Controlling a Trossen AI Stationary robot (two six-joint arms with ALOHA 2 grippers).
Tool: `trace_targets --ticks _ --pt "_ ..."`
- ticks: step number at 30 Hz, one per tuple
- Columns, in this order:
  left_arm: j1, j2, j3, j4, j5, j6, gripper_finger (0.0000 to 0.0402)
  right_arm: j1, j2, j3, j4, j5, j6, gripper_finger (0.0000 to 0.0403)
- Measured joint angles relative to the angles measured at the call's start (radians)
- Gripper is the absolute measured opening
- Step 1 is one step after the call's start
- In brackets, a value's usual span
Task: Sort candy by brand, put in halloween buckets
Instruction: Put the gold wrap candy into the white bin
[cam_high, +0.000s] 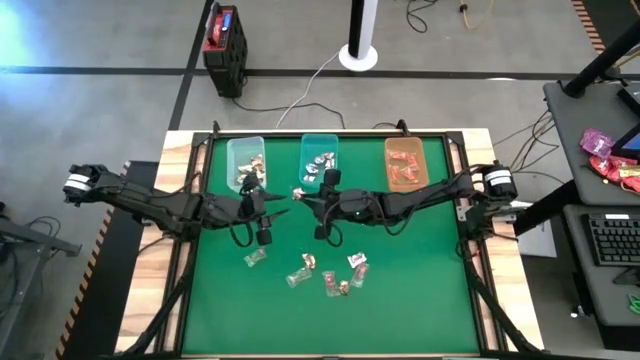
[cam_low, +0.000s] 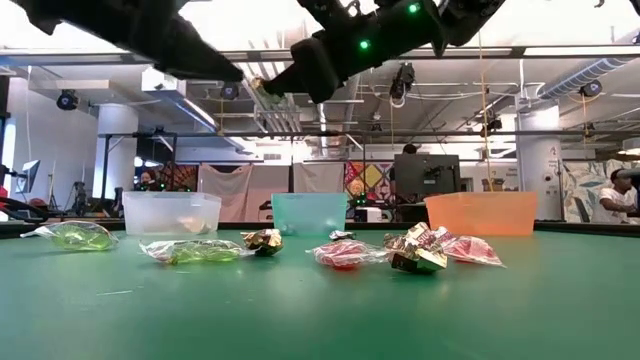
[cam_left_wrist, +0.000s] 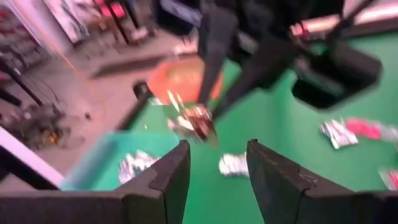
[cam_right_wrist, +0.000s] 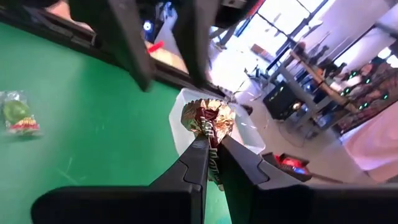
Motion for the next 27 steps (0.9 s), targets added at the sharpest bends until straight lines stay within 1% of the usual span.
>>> trace_targets --ticks 4,17,21,27 --pt "0.005 0.015 -0.007 0.096 -0.008 0.039 0.0142 0.0 0.0 0.0 0.015 0.0 -0.02 0.0028" --pt "0.053 0.08 -0.006 0.131 -0.008 0.02 0.0137 0.003 0.001 0.0 0.02 -0.003 -0.027 0.0028" --pt "0.054 0.084 -0.006 0.146 -0.008 0.033 0.0105 0.002 0.001 0.0 0.02 -0.003 -0.027 0.0028" --pt "0.054 0.085 -0.006 0.145 -0.003 0.045 0.0014 0.002 0.001 0.0 0.02 0.001 -0.026 0.0028"
